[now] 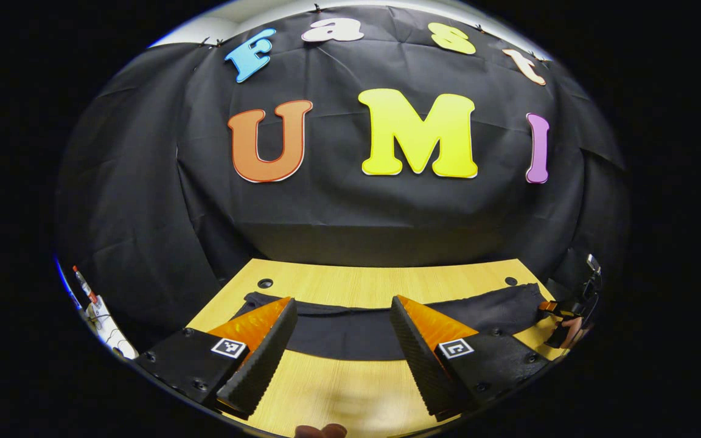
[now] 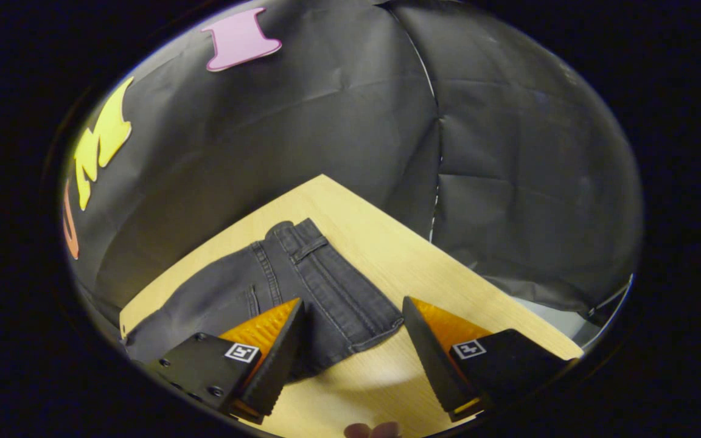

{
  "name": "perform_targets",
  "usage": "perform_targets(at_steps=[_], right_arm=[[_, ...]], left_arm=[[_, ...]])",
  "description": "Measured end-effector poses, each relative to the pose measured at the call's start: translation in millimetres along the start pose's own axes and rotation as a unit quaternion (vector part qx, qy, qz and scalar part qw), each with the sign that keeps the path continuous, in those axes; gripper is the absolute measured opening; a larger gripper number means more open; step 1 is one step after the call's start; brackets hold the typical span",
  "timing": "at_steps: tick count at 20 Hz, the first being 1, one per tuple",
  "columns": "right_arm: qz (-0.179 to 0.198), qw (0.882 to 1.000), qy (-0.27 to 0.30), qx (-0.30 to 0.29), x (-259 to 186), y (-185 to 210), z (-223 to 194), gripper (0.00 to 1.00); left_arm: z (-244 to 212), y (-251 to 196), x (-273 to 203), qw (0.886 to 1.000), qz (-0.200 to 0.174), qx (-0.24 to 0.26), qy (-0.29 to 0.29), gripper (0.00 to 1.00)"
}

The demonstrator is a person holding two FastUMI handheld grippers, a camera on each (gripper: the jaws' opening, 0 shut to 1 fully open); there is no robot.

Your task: Grasp the waist and the cuffs of the jeans and fold them to make the two legs overlap; first hold the waist and fold one-third of the jeans toward the cuffs, then hold the cuffs and fold the remaining one-third in the same direction to finish folding.

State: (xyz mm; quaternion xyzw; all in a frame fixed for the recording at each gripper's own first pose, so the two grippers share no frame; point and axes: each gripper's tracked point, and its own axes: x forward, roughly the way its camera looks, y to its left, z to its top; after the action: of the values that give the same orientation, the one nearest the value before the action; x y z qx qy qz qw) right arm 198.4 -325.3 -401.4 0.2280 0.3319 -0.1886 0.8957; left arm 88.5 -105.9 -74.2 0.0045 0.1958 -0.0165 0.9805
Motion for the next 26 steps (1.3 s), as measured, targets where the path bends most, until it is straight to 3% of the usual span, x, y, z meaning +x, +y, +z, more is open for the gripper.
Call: perform_targets(at_steps=[1,5,8,9,10,12,17,22,26], right_arm=[[-0.004,1.0,0.002,-0.013,-2,-1,-3,0.98],[0.014,1.0,0.017,-0.005,-3,16,-6,0.65],[0.0,0.999,0.014,-0.043,-7,22,-1,0.22],[-0.002,0.999,0.016,-0.042,-10,23,1,0.12],[-0.001,0.999,0.017,-0.034,-15,23,4,0.12],[-0.003,1.0,0.008,-0.029,-24,30,14,0.02],[0.015,0.996,-0.046,-0.076,-97,81,60,0.02],[0.075,0.978,-0.118,-0.155,-179,201,85,0.02],[0.134,0.962,-0.129,-0.202,-244,299,60,0.01]], left_arm=[[-3,-1,1,1.0,-0.002,-0.005,0.003,0.99],[-11,1,4,1.0,-0.009,-0.013,0.013,0.99],[-17,12,3,1.0,-0.007,-0.022,0.014,0.99],[-21,18,3,1.0,-0.003,-0.022,0.013,0.99],[-25,28,3,1.0,0.004,-0.02,0.014,0.99],[-32,45,-1,1.0,0.013,-0.019,0.015,0.99],[-39,84,-6,0.998,0.027,-0.049,0.001,0.99],[-43,133,-7,0.995,0.035,-0.093,-0.017,0.99],[-37,183,-12,0.992,0.05,-0.107,-0.041,0.99]])
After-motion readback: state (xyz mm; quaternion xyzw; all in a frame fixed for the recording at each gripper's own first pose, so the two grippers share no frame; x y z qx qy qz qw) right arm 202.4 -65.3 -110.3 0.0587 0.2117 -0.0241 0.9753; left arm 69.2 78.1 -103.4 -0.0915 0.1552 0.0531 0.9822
